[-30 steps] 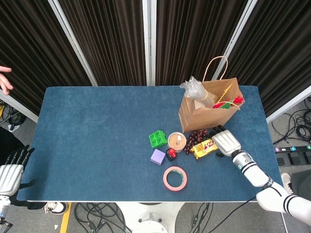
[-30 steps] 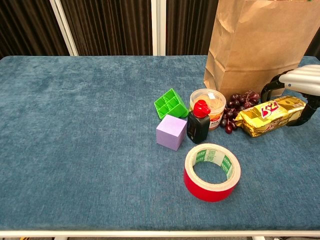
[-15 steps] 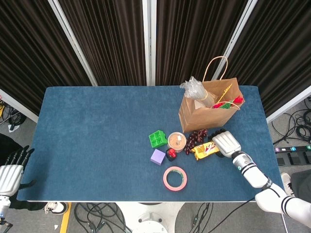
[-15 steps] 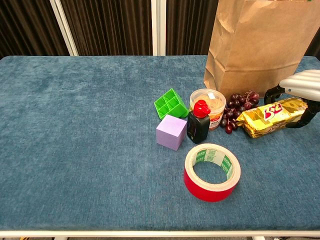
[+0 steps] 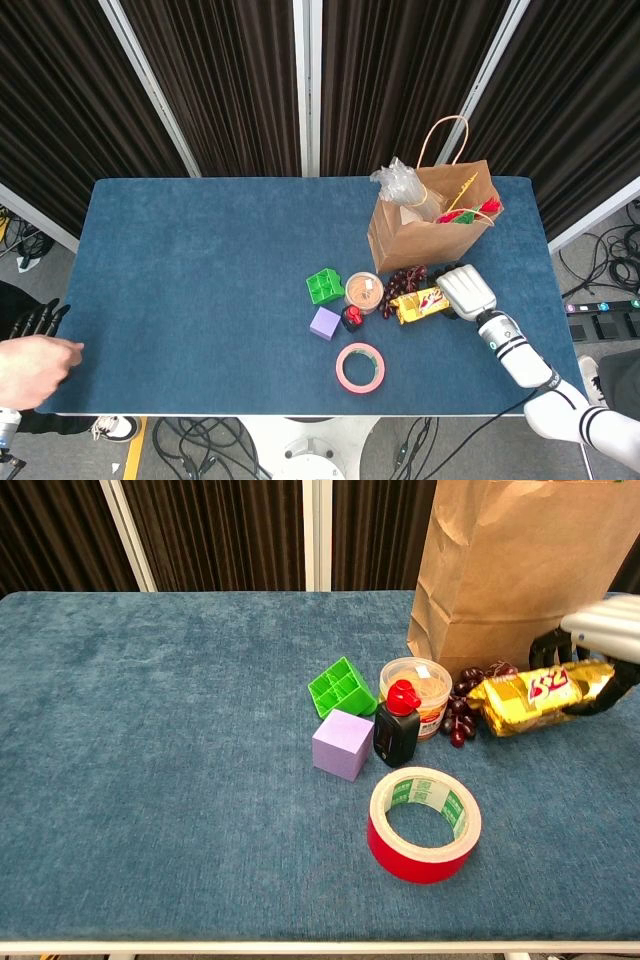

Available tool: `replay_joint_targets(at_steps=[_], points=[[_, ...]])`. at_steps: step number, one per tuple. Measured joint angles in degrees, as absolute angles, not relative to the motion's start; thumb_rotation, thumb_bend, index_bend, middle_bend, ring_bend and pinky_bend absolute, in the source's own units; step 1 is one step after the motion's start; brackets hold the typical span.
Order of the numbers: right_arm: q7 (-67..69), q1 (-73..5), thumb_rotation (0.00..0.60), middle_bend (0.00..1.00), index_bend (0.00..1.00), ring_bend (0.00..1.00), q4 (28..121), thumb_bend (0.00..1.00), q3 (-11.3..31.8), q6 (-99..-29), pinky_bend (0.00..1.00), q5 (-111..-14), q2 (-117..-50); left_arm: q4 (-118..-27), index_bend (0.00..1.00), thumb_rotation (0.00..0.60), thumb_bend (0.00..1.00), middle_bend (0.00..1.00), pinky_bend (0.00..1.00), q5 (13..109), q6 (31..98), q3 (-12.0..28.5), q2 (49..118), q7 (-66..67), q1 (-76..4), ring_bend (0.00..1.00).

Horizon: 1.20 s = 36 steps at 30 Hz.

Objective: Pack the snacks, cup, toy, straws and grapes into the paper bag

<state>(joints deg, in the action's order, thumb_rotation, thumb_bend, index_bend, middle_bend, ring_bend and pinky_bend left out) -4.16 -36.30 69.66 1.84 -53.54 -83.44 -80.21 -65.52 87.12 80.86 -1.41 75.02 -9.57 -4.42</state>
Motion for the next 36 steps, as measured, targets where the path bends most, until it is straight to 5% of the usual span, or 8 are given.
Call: replay_joint_targets(at_steps=[9,20,36], points=[[-6.33,-36.48,0.600,0.50,0.59,0.40,86.18,0.24,5.06,-58.59,0.42,-84.80,-71.00,-65.95,0.07,0.600,0.06,0.04,0.11,87.42,81.02,-1.58,75.20,-9.26,-4.42,0.00],[-12.87,-39.97,0.600,0.50,0.59,0.40,107.06,0.26,14.81,-61.25,0.42,-81.31,-61.23,-66.80,0.07,0.600,0.06,0.04,0.11,87.62,81.37,-1.40,74.98,-9.12,-4.59,0.00],[-17.37,-43.78,0.600,0.50,0.59,0.40,110.06,0.27,28.41,-72.90,0.42,-74.82,-59.94,-67.04,0.07,0.600,0.06,0.04,0.11,87.75,81.48,-1.34,74.75,-9.52,-4.76,0.00]])
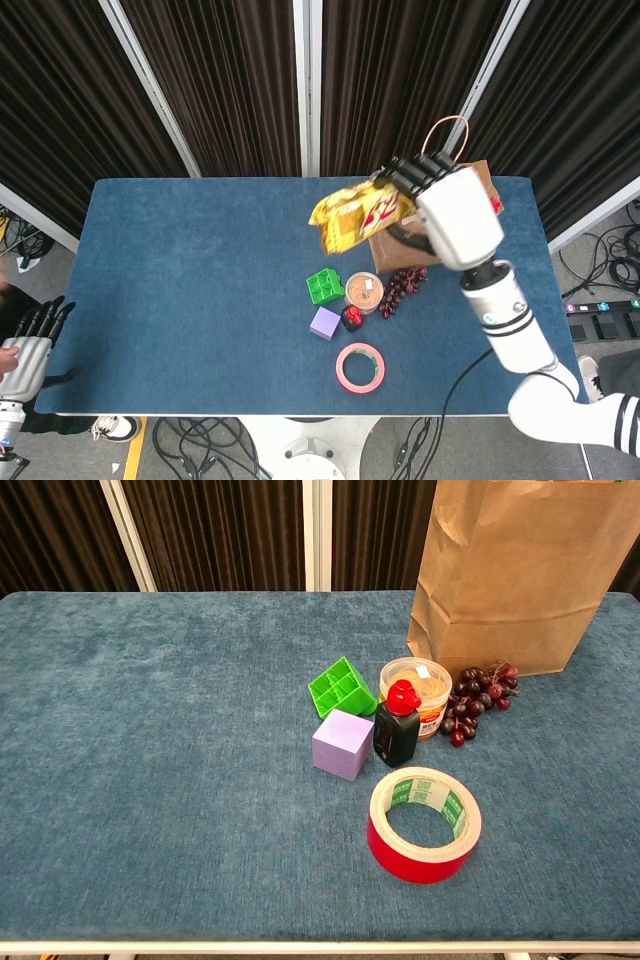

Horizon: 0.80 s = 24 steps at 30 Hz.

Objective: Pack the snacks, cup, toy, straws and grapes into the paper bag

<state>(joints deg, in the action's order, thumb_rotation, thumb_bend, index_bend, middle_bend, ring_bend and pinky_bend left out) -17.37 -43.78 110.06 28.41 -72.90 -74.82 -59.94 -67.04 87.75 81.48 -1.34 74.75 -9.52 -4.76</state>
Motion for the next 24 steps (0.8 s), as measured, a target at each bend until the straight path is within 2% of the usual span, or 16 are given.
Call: replay_joint_targets(at_steps=[7,14,24], points=[[-16.21,-42.87,0.600,0.50,0.59,0.40,103.91,0.27,30.38,-73.31,0.42,-68.22,-58.46,-67.01,0.07,0.600,0.06,0.04,0.11,88.21,81.41,-1.38,75.00,-9.70,-5.13,0.00],[-11.86,-41.99,0.600,0.50,0.59,0.40,92.95,0.27,28.97,-70.56,0.42,-66.12,-58.69,-67.02,0.07,0.600,0.06,0.04,0.11,88.32,81.16,-1.38,75.04,-9.53,-5.47,0.00],[2.51,-41.74,0.600,0.50,0.59,0.40,81.80,0.27,25.89,-64.85,0.42,-64.26,-65.84,-67.06,0.07,0.600,0.06,0.04,0.11,88.19,80.88,-1.72,74.56,-8.93,-5.38,0.00]])
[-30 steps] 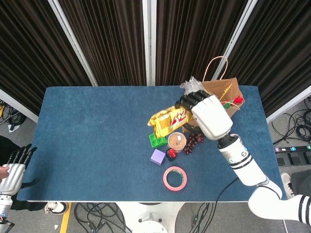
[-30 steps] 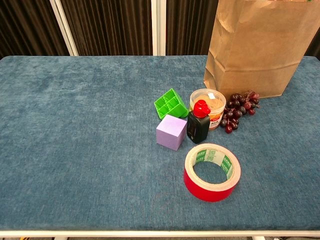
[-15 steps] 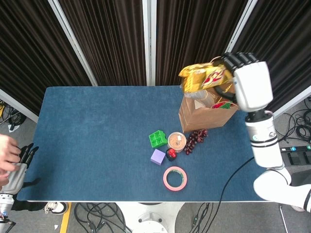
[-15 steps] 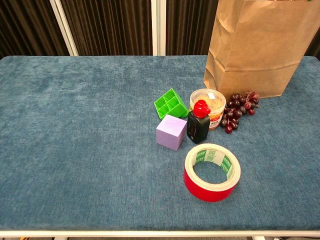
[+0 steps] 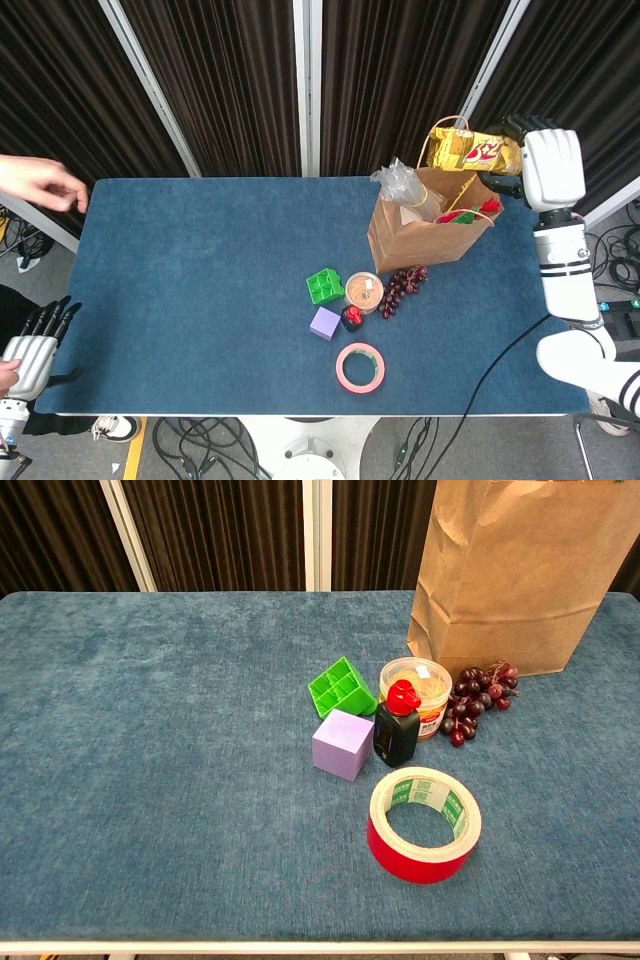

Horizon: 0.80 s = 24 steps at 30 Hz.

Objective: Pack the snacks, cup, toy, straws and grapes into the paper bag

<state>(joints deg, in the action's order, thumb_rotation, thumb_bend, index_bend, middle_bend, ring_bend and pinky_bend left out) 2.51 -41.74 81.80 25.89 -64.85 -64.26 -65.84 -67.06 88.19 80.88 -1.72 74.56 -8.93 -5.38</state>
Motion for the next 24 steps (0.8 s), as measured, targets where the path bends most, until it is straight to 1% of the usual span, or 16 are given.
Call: replay_joint_targets(at_steps=[4,7,16,19,21,24], points=[[7.91,-42.40,0.600,0.50,0.59,0.40,75.47,0.27,24.58,-62.26,0.42,-64.42,-70.58,-67.03,0.07,0.600,0.06,0.04,0.11,87.73,80.61,-1.58,74.35,-8.79,-5.36,0.00],[11.66,-43.03,0.600,0.50,0.59,0.40,72.06,0.27,24.07,-60.97,0.42,-65.15,-72.94,-66.96,0.07,0.600,0.06,0.04,0.11,87.57,80.35,-1.60,74.35,-8.66,-5.35,0.00],[22.36,-44.49,0.600,0.50,0.59,0.40,68.40,0.26,24.13,-58.50,0.42,-67.62,-76.01,-66.25,0.07,0.600,0.06,0.04,0.11,87.50,79.82,-1.62,74.77,-8.37,-5.61,0.00],[24.00,-44.74,0.600,0.50,0.59,0.40,67.59,0.26,24.00,-57.47,0.41,-67.98,-76.77,-66.37,0.07,0.600,0.06,0.04,0.11,87.32,79.65,-1.58,74.78,-8.22,-5.64,0.00],[24.45,-44.72,0.600,0.50,0.60,0.40,67.27,0.24,23.78,-57.01,0.40,-67.98,-77.00,-66.41,0.07,0.600,0.06,0.04,0.11,87.25,79.56,-1.59,74.78,-8.10,-5.63,0.00],[25.33,-44.66,0.600,0.49,0.56,0.36,66.59,0.16,23.49,-56.48,0.35,-68.14,-77.16,-66.46,0.07,0.600,0.06,0.04,0.11,87.19,79.42,-1.60,74.81,-8.02,-5.68,0.00]])
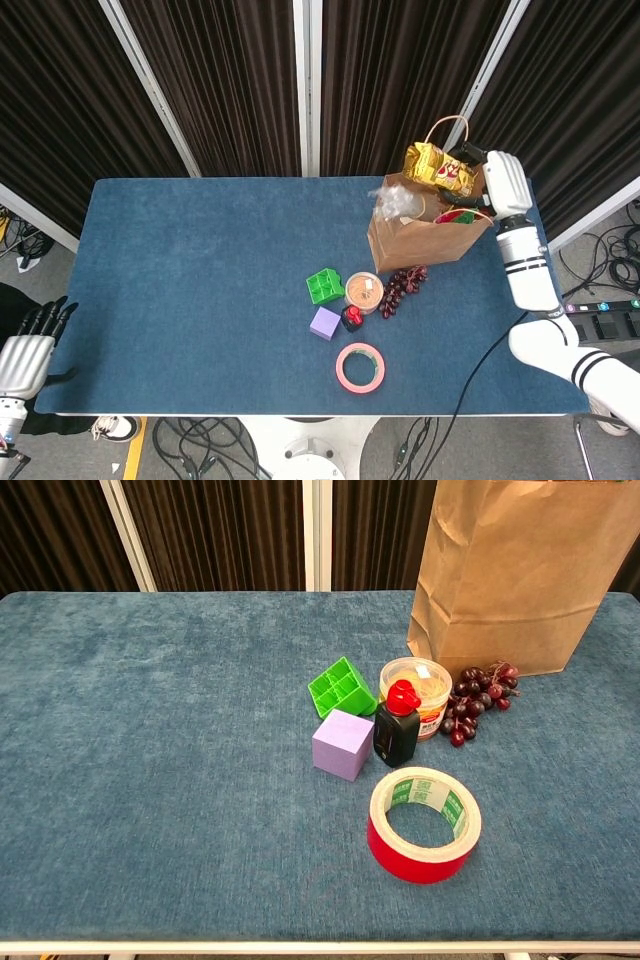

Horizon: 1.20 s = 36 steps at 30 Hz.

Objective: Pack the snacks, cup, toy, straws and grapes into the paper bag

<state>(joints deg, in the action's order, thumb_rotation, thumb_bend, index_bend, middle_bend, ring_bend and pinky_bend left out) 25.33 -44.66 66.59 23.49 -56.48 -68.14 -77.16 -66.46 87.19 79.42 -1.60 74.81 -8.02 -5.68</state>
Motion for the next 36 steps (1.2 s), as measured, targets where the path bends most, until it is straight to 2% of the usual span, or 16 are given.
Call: replay_joint_targets(at_steps=[2,5,8,11,24,36], points=[[26.39,-44.63,0.600,0.47,0.49,0.29,66.51,0.06,23.40,-56.22,0.29,-68.52,-77.02,-66.49,0.07,0.600,0.06,0.04,0.11,87.17,79.34,-1.58,74.83,-7.96,-5.73,0.00],[28.37,-44.57,0.600,0.41,0.38,0.21,66.86,0.00,23.28,-55.89,0.22,-69.61,-76.21,-66.52,0.07,0.600,0.06,0.04,0.11,87.19,79.27,-1.56,74.88,-7.96,-5.82,0.00],[30.08,-44.45,0.600,0.34,0.28,0.14,67.71,0.00,23.10,-55.53,0.15,-70.81,-74.84,-66.61,0.07,0.600,0.06,0.04,0.11,87.29,79.23,-1.56,74.94,-7.94,-5.96,0.00],[30.85,-44.26,0.600,0.31,0.22,0.10,68.40,0.00,22.88,-55.10,0.10,-71.36,-73.72,-66.47,0.07,0.600,0.06,0.04,0.11,87.42,79.35,-1.69,75.00,-7.99,-5.87,0.00],[31.21,-43.88,0.600,0.30,0.21,0.10,71.22,0.00,23.34,-56.88,0.08,-71.98,-72.32,-66.69,0.07,0.600,0.06,0.04,0.11,87.63,79.77,-1.68,74.72,-8.14,-5.85,0.00],[29.77,-43.32,0.600,0.32,0.21,0.13,81.23,0.00,25.74,-61.64,0.11,-73.45,-68.28,-68.09,0.07,0.600,0.06,0.04,0.11,87.84,80.83,-1.37,74.11,-7.87,-5.81,0.00]])
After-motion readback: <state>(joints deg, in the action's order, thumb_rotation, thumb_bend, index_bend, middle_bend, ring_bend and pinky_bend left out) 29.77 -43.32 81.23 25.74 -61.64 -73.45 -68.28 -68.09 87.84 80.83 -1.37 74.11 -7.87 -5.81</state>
